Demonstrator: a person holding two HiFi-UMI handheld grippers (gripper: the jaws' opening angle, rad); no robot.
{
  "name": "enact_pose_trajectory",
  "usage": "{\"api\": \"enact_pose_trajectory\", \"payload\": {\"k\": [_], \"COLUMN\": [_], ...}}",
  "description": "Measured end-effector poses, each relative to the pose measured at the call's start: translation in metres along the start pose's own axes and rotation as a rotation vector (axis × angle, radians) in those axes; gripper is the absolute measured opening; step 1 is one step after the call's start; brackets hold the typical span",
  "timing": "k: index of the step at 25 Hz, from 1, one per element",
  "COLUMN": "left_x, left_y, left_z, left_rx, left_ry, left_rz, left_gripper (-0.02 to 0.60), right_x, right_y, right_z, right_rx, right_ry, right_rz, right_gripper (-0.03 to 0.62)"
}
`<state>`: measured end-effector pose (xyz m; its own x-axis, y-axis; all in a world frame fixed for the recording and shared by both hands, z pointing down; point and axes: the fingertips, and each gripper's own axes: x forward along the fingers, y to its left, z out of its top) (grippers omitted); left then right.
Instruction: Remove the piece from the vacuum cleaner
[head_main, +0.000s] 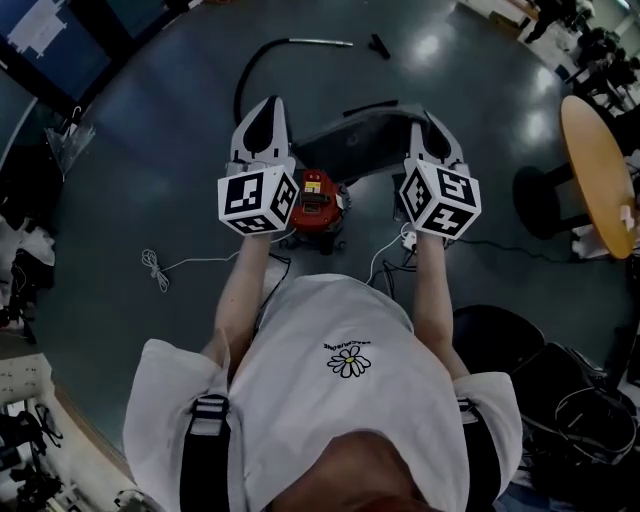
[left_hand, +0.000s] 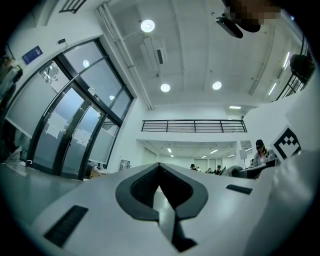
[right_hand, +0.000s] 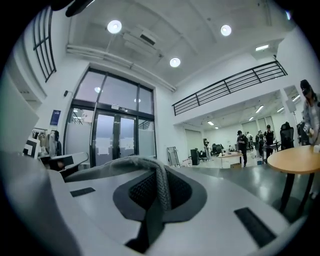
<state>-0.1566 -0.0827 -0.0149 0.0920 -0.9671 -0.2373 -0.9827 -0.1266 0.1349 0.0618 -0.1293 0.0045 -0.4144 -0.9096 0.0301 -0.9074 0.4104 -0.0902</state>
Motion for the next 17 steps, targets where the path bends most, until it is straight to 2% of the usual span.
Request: {"api": "enact_pose_trajectory", "payload": {"k": [12, 17], "left_x": [0.001, 0.010], "left_y": [-0.003, -0.017], "left_z": [-0.011, -0.005], "left_rx": [-0.034, -0.066], "left_ry": [0.017, 0.004], "left_rz": [-0.011, -0.022], "left_gripper": [-0.008, -0.008], "right_x": [-0.006, -0.010], "right_y": [-0.019, -0.027], "right_z": [-0.010, 0.003], "right_rx": [0.037, 0.013], "right_ry": [0.021, 0.006], "right_rz": [-0.060, -0.077], "right_gripper": [0.023, 0.023]}}
